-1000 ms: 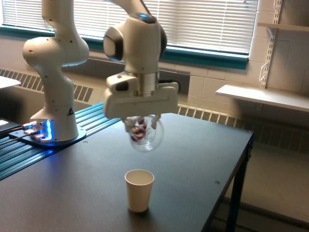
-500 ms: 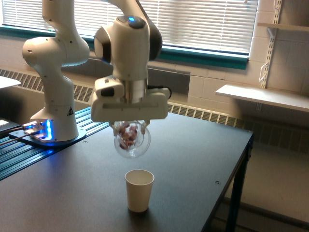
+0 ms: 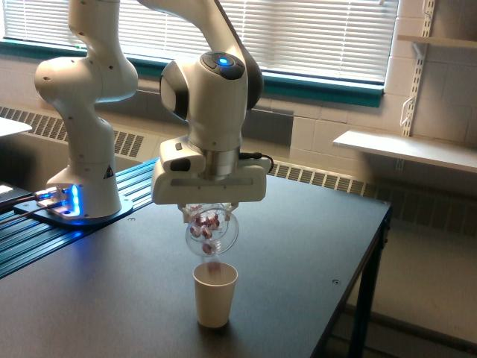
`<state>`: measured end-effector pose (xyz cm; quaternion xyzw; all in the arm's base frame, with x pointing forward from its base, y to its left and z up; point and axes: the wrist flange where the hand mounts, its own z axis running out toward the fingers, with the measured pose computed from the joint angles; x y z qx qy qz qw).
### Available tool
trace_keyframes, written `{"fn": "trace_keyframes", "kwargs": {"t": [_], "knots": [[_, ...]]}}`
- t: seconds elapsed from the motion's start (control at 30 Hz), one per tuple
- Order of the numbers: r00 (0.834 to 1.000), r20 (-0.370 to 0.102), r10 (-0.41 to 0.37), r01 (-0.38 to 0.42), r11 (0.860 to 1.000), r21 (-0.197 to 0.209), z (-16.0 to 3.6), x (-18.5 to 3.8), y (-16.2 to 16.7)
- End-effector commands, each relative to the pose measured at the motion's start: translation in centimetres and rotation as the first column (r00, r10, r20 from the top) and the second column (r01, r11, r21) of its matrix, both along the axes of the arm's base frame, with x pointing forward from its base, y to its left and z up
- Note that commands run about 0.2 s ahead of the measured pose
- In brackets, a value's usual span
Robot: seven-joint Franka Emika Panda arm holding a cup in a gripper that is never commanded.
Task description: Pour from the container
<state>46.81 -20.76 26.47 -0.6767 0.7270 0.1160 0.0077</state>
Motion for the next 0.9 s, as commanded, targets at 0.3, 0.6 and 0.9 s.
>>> {"fn": "trace_keyframes", "kwargs": {"t": [0.3, 0.6, 0.9], "knots": [[1.000, 0.004, 0.022, -0.022, 1.000, 0.017, 0.4, 0.9, 1.0], [0.998, -0.067, 0.023, -0.019, 0.999, 0.046, -0.2, 0.6, 0.7], [0.999, -0.033, -0.001, 0.003, 0.999, 0.044, 0.7, 1.2, -0.5]]}}
